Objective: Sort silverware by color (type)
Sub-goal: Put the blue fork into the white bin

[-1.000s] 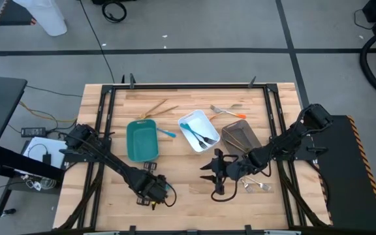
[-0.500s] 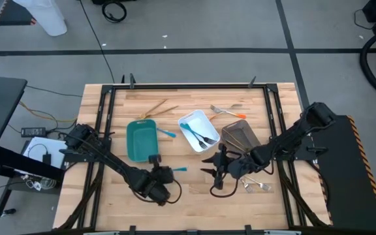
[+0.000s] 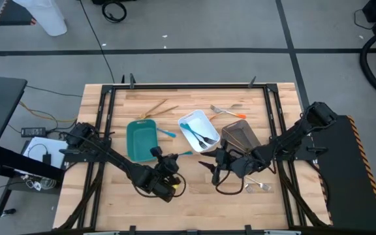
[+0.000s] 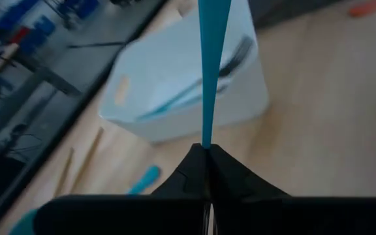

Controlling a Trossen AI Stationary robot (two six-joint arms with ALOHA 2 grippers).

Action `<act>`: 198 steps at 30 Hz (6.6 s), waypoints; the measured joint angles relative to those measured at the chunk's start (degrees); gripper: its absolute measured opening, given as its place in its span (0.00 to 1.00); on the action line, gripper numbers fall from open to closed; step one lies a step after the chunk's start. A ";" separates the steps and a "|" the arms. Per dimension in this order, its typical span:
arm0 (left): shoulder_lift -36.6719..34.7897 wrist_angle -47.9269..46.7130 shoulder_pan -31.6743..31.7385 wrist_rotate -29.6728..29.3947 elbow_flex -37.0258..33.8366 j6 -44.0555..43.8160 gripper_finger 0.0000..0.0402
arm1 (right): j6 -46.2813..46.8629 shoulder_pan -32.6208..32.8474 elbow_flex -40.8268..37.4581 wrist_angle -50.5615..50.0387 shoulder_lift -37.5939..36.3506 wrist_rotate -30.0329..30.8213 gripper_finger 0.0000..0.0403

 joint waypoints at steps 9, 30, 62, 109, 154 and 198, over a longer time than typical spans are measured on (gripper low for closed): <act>0.00 14.48 3.24 -6.13 0.02 14.35 0.03 | -1.67 -0.70 0.00 2.08 0.04 4.30 0.42; -0.09 52.15 8.17 -1.36 0.07 46.47 0.03 | -19.72 -1.31 0.00 18.30 0.07 14.49 0.50; -1.17 57.99 7.28 0.01 0.07 53.68 0.35 | -26.58 -1.51 0.02 21.01 0.07 14.25 0.02; -30.11 -0.88 2.53 35.93 -12.40 37.30 0.35 | -7.39 -29.92 16.23 -38.88 -0.02 -32.06 0.02; -49.29 57.60 10.10 40.29 -43.01 49.56 0.35 | -8.45 -35.14 22.56 -47.87 4.60 -41.23 0.02; -49.27 56.17 13.24 40.65 -42.99 39.76 0.35 | -12.60 -39.74 22.72 -53.42 5.97 -47.23 0.28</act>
